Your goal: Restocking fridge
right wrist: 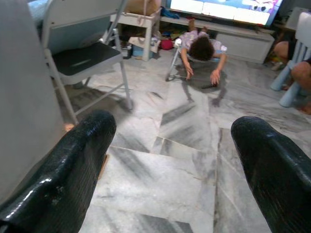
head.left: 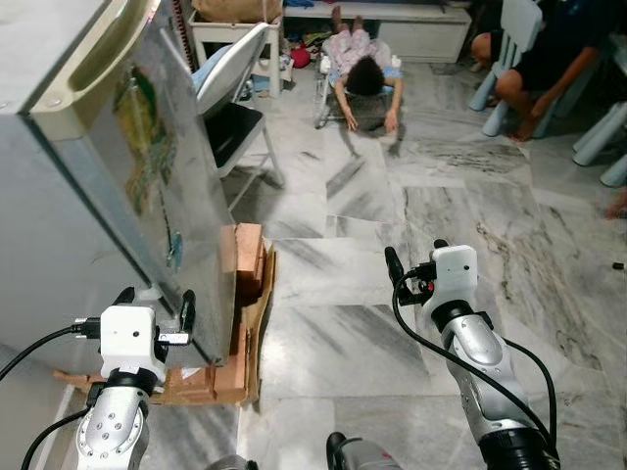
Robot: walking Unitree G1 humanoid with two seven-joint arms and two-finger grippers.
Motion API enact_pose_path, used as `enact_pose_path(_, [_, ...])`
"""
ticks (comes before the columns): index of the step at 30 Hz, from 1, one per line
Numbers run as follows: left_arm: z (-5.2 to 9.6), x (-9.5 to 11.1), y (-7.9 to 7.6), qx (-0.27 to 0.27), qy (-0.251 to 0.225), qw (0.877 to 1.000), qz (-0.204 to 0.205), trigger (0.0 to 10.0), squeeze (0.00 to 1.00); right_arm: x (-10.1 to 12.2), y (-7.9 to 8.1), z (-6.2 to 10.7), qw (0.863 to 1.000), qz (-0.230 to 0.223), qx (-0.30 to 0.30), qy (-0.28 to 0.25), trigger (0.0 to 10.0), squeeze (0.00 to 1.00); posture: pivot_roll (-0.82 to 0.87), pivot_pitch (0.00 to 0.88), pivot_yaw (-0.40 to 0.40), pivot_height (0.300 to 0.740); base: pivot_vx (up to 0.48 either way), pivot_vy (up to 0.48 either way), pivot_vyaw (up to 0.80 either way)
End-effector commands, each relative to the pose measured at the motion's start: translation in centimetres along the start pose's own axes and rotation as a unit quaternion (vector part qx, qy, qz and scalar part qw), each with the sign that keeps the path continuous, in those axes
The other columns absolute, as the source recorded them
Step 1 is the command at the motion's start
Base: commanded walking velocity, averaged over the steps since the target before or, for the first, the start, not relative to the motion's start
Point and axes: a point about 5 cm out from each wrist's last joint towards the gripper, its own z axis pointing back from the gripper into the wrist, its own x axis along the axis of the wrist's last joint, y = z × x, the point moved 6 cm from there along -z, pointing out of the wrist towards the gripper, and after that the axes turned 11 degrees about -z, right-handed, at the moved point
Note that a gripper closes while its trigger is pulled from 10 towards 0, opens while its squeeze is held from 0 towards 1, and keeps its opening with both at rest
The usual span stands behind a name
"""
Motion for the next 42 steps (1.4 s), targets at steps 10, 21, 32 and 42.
enact_pose_path(10, [-0.2,-0.3,0.5,0.001,0.003,1.0,-0.008,10.0,0.0,0.2,-0.6,0.1,1.0,0.014,0.002,-0.001,10.0,0.0,0.03,0.086,0.001,0.74,0.0,0.0,-0.75])
enact_pose_path(21, [0.1,-2.2,1.4,0.0,0.033,0.999,-0.014,10.0,0.0,-0.4,0.4,0.0,1.0,0.012,0.022,0.01,10.0,0.0,0.04,0.098,-0.012,0.74,0.0,0.0,0.0])
enact_pose_path(32, [-2.0,-1.1,1.5,-0.017,0.015,1.0,-0.008,10.0,0.0,-1.4,0.5,0.5,0.999,0.011,0.031,0.031,10.0,0.0,0.03,0.104,-0.008,0.74,0.0,0.0,0.0])
enact_pose_path(42, [-3.4,-0.9,0.9,-0.041,0.015,0.999,-0.033,10.0,0.0,-2.4,0.1,0.9,0.998,0.014,0.028,0.053,10.0,0.0,0.02,0.106,-0.009,0.74,0.0,0.0,0.0])
